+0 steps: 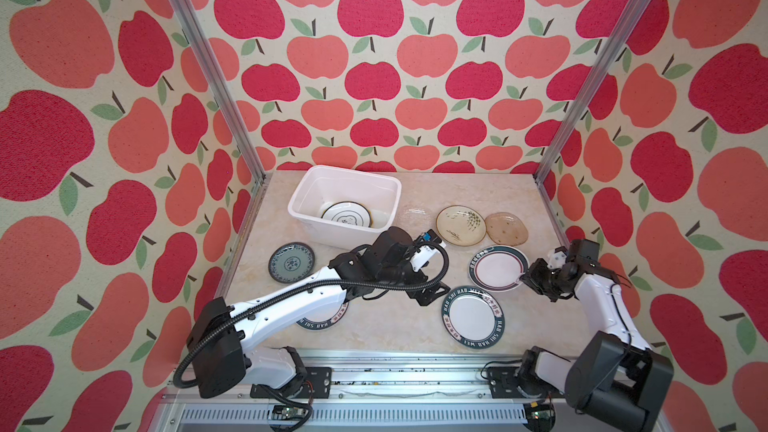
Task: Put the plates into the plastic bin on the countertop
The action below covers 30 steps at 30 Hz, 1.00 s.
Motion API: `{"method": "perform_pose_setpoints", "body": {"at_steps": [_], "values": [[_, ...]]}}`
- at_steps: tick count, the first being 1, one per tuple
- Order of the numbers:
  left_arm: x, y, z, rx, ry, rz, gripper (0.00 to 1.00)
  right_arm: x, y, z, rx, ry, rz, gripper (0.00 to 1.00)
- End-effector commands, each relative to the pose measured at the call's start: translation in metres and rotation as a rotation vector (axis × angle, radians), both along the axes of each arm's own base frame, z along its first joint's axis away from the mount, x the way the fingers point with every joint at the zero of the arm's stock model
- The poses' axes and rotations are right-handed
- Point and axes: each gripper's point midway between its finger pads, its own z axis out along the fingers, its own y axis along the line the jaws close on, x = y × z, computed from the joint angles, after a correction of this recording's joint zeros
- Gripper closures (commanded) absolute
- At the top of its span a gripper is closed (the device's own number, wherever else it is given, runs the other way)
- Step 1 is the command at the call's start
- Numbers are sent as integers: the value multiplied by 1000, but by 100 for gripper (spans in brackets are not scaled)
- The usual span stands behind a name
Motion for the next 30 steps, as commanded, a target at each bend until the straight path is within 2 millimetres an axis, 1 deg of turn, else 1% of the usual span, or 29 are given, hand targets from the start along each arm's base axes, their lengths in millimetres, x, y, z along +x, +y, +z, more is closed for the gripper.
{"method": "perform_pose_setpoints", "body": {"at_steps": [1, 4, 7, 9, 12, 14, 16, 20, 22, 25, 30], "values": [[13, 15, 23, -105, -1, 88, 1, -7, 7, 20, -21, 8, 19, 100], [21, 34, 32, -141, -13, 152, 1, -5, 14, 38, -29, -34, 38, 100], [29, 51, 36, -151, -25, 208, 1, -3, 23, 58, -29, -76, 63, 100], [32, 59, 37, -147, -30, 232, 1, -3, 32, 67, -33, -84, 94, 100], [36, 67, 37, -136, -35, 255, 1, -3, 50, 76, -37, -83, 155, 100], [38, 70, 36, -129, -31, 263, 1, -3, 66, 80, -28, -92, 190, 100], [36, 75, 43, -144, -39, 265, 1, -1, 86, 82, 1, -104, 221, 100], [36, 76, 43, -147, -29, 269, 1, 1, 133, 75, 60, -110, 293, 100], [36, 76, 44, -152, -26, 272, 1, 2, 156, 66, 87, -97, 325, 100], [35, 76, 45, -153, -22, 272, 1, 5, 185, 50, 121, -69, 360, 100], [34, 80, 46, -150, -29, 282, 1, 11, 215, 27, 149, -42, 373, 100]]}}
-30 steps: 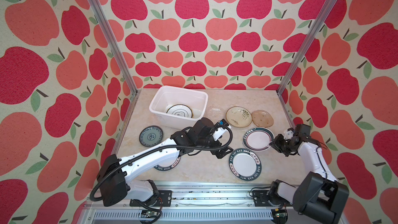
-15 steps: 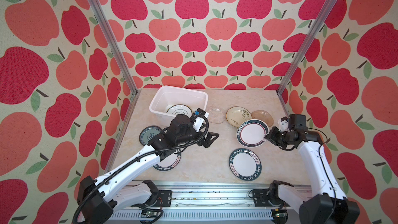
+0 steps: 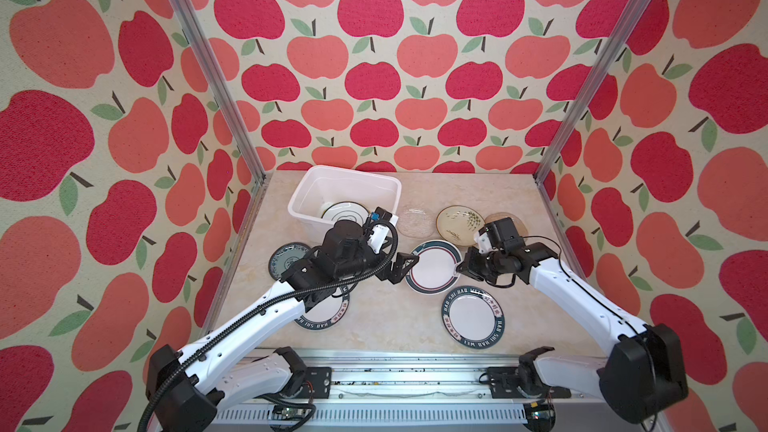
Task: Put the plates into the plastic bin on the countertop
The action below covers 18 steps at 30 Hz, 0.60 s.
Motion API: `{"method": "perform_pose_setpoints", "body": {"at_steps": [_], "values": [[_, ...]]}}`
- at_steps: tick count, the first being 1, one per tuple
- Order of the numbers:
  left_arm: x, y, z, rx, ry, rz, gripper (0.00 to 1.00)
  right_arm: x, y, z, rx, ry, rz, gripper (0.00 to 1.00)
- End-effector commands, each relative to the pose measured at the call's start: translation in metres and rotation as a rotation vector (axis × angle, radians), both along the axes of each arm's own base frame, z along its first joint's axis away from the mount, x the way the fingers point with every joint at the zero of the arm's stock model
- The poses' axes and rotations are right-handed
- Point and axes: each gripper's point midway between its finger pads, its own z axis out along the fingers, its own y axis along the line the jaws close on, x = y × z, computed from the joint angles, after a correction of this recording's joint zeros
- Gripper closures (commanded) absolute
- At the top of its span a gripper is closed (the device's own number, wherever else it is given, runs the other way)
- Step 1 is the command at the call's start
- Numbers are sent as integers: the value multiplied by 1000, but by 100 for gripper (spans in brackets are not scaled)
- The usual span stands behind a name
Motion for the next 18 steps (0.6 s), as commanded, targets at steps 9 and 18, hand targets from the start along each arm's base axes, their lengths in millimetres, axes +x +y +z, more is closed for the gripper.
{"method": "perform_pose_setpoints", "body": {"at_steps": [9, 18], "values": [[-5, 12, 1, 6, 4, 27, 1, 32, 51, -30, 129, 7, -82, 100], [-6, 12, 4, 3, 7, 29, 1, 41, 72, -55, 151, 34, -79, 100]]}}
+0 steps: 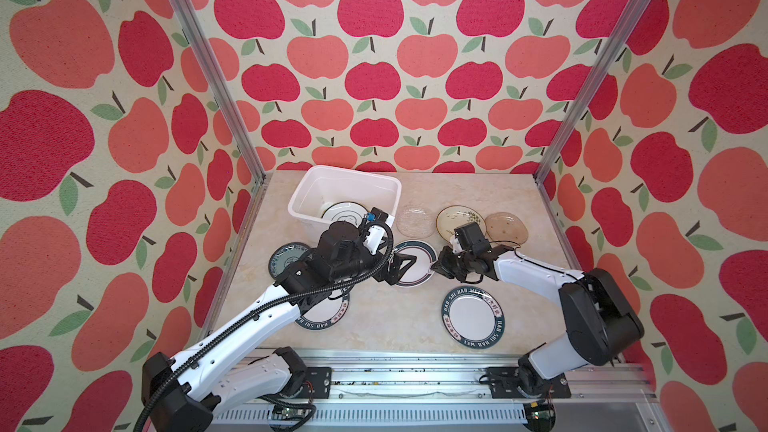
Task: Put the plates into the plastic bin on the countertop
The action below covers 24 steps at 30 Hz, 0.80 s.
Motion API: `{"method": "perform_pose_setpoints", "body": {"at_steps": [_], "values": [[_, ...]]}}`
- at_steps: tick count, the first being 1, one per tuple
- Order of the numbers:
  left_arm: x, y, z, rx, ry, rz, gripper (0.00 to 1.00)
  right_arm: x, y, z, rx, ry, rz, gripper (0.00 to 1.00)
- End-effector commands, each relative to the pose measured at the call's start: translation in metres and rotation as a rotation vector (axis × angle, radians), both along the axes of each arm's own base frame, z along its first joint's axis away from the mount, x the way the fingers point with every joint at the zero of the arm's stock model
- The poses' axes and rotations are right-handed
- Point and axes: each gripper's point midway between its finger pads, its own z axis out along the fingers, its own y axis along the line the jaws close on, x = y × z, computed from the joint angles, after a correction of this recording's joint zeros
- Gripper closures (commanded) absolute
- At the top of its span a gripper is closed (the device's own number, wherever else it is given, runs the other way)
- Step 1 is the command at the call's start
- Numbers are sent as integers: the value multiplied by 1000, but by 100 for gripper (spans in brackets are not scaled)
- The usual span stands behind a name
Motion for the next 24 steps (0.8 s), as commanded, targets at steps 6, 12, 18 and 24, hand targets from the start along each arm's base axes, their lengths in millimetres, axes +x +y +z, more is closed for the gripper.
{"method": "perform_pose_setpoints", "body": {"at_steps": [6, 12, 18, 24], "values": [[-1, 6, -3, 11, 17, 18, 1, 10, 17, -11, 31, 14, -5, 98], [0, 6, -5, 13, 19, 20, 1, 11, 15, -18, -6, 42, -10, 89], [0, 5, -5, 14, 17, 19, 1, 10, 16, -27, -16, 78, -22, 81], [-1, 7, -5, 20, 13, 21, 1, 10, 16, -33, -11, 96, -36, 75]]}}
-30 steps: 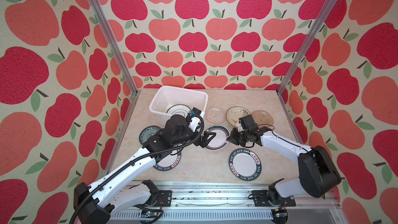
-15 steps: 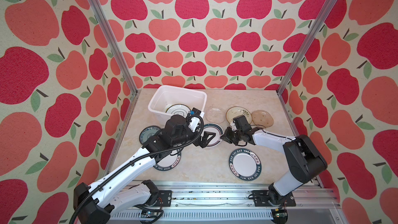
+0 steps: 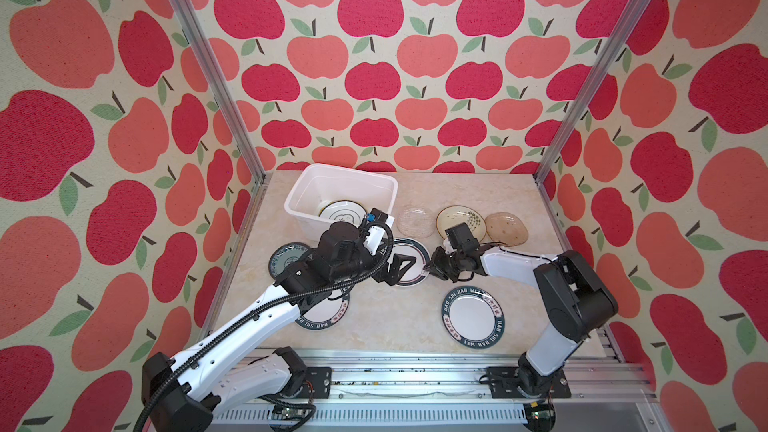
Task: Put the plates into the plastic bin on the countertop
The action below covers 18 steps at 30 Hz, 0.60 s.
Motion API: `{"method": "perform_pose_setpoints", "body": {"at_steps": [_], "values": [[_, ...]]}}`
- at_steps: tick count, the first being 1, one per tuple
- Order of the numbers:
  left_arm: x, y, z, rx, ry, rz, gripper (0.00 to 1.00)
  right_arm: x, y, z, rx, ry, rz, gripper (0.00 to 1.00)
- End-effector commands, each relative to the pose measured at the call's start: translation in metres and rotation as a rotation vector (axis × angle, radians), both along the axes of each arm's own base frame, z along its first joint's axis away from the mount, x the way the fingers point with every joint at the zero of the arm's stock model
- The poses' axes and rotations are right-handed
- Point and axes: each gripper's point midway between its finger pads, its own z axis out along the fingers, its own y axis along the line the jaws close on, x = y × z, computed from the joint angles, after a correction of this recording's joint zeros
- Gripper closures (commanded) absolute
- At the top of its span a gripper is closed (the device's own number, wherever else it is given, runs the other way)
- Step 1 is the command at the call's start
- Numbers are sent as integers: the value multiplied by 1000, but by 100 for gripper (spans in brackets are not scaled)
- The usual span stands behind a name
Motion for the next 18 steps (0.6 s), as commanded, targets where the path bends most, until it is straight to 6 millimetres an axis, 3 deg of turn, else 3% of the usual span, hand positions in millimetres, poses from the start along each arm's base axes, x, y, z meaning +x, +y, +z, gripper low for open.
{"method": "perform_pose_setpoints", "body": {"at_steps": [1, 9, 18], "values": [[-1, 6, -3, 13, 2, 19, 1, 2, 4, -2, 1, 14, -13, 74], [-1, 9, -4, 15, 0, 26, 1, 2, 6, -10, 3, 26, -19, 58], [-2, 11, -1, 17, 0, 27, 1, 3, 19, -26, 61, 16, -30, 55]]}}
